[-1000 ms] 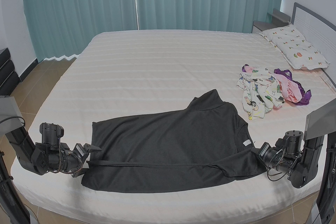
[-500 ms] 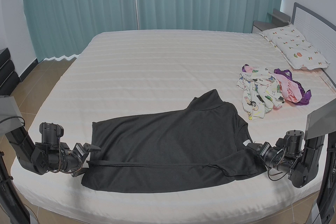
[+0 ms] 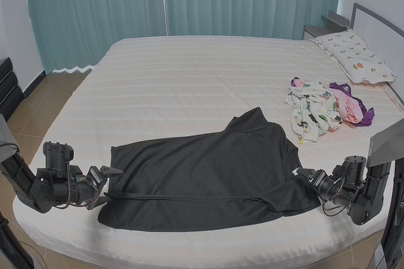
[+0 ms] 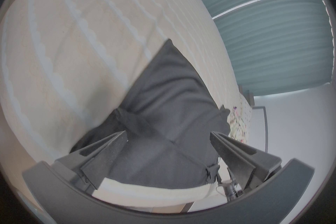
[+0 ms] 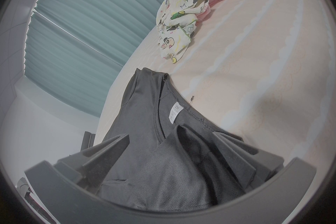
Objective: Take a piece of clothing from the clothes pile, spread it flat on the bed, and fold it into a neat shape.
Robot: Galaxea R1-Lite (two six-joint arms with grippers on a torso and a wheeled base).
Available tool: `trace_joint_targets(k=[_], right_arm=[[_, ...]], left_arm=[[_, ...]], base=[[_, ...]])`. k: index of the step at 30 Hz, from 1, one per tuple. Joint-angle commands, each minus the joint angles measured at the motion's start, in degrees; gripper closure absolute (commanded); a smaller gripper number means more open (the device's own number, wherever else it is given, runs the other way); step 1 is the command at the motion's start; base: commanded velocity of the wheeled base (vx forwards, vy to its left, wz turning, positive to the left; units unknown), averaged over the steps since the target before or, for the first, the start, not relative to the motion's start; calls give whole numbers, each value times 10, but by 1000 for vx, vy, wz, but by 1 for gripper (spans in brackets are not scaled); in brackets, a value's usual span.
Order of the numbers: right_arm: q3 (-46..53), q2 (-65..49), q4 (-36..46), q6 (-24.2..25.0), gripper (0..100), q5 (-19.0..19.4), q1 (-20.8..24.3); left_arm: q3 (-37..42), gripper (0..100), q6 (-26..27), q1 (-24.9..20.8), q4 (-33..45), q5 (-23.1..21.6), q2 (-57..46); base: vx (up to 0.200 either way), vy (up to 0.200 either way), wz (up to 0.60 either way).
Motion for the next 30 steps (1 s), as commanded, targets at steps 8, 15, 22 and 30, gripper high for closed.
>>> trace_joint_targets(k=[8,15,22,30], right_arm=[[-3,-2,-8,-1,0,-2,-2],[-2,-2,-8,-2,0,-2,-2],[-2,-2,-8,-2,0,-2,-1],[-2,-1,-8,-3,0,-3,-1]], left_arm=[[-4,0,-1,-62,-14,34,37],[-22,0,-1,-61,-41,43,85],[-53,0,-54,-51,-95,83,119],[-26,0,-110,-24,-222,91,143]], base=[[0,0,0],[0,0,0],[0,0,0],[0,0,0]])
